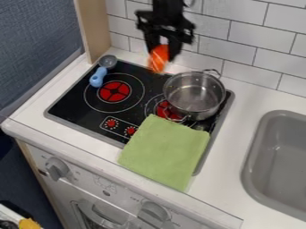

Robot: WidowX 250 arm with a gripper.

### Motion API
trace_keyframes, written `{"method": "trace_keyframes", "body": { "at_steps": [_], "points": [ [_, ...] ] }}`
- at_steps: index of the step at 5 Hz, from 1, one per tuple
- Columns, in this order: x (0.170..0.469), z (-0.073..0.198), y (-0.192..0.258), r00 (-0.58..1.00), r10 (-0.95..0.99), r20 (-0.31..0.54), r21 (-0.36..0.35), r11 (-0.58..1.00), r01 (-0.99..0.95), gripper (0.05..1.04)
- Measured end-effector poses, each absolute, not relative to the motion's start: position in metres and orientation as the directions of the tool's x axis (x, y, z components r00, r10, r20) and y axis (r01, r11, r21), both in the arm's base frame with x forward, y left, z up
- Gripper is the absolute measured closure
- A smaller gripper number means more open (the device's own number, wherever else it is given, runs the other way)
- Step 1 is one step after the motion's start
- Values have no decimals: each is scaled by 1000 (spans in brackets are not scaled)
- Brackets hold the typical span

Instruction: Pick the orange object from the silver pot and put it on the upper left side of the hob

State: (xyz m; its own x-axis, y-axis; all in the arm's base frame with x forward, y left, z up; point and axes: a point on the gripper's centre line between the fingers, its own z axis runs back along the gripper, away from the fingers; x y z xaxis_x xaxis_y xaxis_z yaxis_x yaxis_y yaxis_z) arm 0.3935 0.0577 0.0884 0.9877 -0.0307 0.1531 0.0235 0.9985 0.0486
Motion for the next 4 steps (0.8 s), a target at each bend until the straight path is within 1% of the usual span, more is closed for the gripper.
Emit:
{"method": "trace_keyframes", "body": {
  "at_steps": [1,2,3,4],
  "points": [
    [399,71,96,995,12,95,81,997,-19,524],
    [401,51,114,1000,20,20,100,995,-22,524],
    [398,36,114,1000,7,-26,89,996,-4,524],
    [398,35,112,1000,-11,-29,84,996,14,444]
  ]
}}
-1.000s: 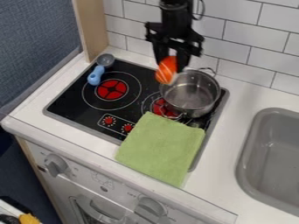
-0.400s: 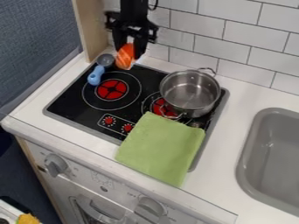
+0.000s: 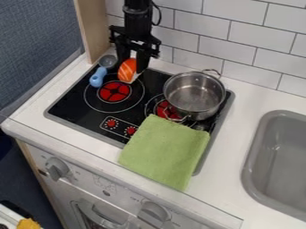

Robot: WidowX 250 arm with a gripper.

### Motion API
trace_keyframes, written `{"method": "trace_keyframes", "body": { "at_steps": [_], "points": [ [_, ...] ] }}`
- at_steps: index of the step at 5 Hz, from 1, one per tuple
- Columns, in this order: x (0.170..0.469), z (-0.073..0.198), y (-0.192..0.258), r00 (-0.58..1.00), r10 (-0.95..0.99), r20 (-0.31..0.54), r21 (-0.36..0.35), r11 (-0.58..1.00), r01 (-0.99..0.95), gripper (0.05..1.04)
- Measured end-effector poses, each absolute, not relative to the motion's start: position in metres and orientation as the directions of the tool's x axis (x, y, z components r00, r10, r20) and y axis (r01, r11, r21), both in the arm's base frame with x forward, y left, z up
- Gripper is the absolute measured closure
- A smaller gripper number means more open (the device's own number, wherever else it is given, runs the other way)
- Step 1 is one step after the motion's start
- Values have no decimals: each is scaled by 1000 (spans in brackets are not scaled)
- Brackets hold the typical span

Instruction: Pick the orange object from the silver pot and put it on the upper left side of the hob

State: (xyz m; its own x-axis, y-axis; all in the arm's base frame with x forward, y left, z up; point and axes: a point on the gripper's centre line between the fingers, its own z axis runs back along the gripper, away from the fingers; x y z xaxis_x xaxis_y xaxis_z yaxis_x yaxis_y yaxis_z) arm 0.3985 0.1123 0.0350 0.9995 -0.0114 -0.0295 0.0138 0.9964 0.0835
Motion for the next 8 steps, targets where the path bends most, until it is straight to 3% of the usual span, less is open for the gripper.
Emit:
{"method": "trace_keyframes", "body": {
  "at_steps": [1,2,4,6,8],
  "points": [
    [397,29,111,999,-14,-47,79,997,18,152],
    [394,23,109,999,-16,-50,76,997,19,74],
    [390,64,78,996,-61,58,69,996,57,83],
    [357,73,34,992,-94,78,32,995,92,83],
    [357,74,34,992,-94,81,32,995,92,83]
  ]
}}
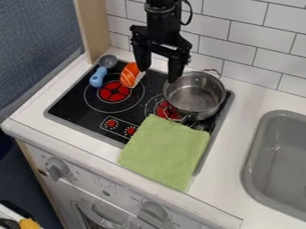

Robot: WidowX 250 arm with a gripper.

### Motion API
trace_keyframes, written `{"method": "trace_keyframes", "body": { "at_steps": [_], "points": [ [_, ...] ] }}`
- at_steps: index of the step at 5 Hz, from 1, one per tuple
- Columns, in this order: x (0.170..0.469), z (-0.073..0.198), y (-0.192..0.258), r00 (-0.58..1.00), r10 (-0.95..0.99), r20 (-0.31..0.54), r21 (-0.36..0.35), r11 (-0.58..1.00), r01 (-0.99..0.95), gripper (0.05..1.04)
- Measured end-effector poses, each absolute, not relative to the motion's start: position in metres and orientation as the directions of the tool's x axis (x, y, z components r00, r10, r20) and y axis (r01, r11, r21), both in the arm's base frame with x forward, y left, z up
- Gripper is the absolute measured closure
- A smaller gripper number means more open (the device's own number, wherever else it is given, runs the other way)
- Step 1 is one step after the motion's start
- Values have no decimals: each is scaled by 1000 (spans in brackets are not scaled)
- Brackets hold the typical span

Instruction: Pick the orange object from the silver pot and put it on the upper left side of the hob

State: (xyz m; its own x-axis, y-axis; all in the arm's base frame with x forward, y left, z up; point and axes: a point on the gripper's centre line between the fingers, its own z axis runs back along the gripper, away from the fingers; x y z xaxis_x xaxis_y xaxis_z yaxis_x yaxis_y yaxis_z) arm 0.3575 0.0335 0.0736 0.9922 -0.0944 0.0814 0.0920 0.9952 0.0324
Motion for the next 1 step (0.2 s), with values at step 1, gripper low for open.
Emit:
{"method": "trace_keyframes", "body": {
  "at_steps": [1],
  "points": [
    [357,74,34,992,-94,80,32,995,92,83]
  ]
}}
